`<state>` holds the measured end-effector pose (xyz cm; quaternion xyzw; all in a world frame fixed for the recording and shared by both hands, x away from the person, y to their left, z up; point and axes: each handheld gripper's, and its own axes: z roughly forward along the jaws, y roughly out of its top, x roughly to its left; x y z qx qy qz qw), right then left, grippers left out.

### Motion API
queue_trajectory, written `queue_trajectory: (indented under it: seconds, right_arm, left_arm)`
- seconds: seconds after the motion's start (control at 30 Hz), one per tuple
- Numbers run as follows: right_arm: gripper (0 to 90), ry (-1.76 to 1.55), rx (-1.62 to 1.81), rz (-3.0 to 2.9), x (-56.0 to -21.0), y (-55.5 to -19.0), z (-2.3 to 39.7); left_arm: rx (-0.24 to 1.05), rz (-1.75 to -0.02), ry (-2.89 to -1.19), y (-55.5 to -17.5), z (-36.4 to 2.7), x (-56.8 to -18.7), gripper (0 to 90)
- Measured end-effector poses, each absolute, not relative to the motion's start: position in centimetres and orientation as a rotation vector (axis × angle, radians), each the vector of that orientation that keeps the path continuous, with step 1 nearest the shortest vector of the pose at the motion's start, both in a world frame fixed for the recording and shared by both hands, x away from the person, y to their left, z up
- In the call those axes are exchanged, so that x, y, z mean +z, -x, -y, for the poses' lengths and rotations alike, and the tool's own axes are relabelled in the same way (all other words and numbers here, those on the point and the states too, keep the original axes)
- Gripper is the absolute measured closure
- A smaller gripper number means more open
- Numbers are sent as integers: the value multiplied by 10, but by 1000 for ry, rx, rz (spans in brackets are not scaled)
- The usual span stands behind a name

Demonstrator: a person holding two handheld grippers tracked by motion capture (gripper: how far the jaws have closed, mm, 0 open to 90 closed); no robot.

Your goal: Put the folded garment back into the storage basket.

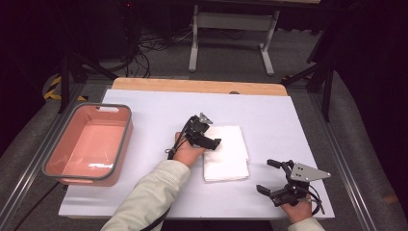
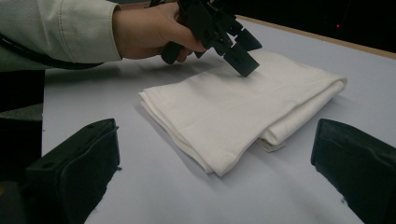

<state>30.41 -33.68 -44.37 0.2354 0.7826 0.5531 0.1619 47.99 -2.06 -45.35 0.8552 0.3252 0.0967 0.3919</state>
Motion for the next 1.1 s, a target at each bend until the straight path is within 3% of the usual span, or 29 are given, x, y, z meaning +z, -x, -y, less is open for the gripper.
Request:
queue_trajectory:
  seconds: [0.37, 0.7, 1.1]
  right_arm:
    - [16, -663, 1589, -2236, -444, -304, 337]
    - [16, -662, 1590, -2237, -444, -304, 337]
    - [16, -663, 1599, -2241, -444, -305, 336]
  left_arm:
    - [143, -870, -2211, -484, 24, -457, 98]
    - [157, -876, -2210, -483, 26, -458, 99]
    - [154, -826, -2197, -479, 26, -459, 222]
